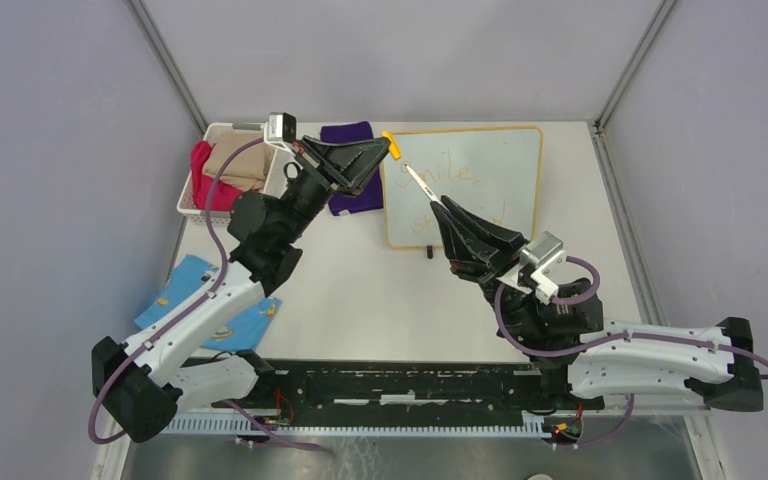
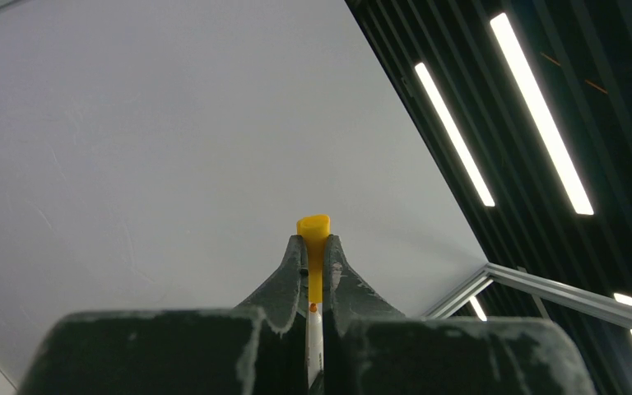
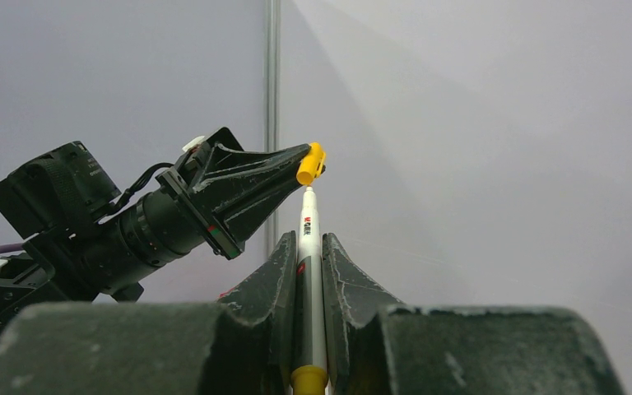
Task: Write a sentence on the whiteboard
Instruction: Close the whiteboard marker at the center of the board.
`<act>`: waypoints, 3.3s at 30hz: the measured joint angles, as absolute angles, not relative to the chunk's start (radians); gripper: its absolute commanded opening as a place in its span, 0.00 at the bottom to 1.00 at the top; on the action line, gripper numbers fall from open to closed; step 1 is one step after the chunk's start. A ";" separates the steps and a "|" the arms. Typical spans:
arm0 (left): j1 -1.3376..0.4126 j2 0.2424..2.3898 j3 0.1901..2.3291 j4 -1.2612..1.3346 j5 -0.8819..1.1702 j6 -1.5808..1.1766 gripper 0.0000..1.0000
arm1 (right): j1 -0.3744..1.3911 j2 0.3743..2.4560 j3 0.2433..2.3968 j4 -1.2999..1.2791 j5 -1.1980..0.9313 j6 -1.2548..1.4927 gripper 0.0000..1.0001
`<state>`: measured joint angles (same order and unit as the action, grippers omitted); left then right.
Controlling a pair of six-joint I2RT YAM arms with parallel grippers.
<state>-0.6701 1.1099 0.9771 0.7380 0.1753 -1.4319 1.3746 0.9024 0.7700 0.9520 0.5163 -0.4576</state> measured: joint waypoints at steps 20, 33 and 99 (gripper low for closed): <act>-0.695 1.114 0.977 0.734 0.175 -1.431 0.02 | 1.375 0.902 0.770 0.951 0.516 -0.450 0.00; -0.711 1.115 0.977 0.733 0.175 -1.417 0.02 | 1.375 0.904 0.770 0.952 0.518 -0.451 0.00; -0.861 1.118 0.975 0.672 0.003 -1.283 0.02 | 1.386 1.004 0.770 1.161 0.656 -0.490 0.00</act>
<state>-0.8608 1.1175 0.9749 0.6720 0.0032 -1.2835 1.3857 1.0039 0.7704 1.1606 0.6559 -0.4896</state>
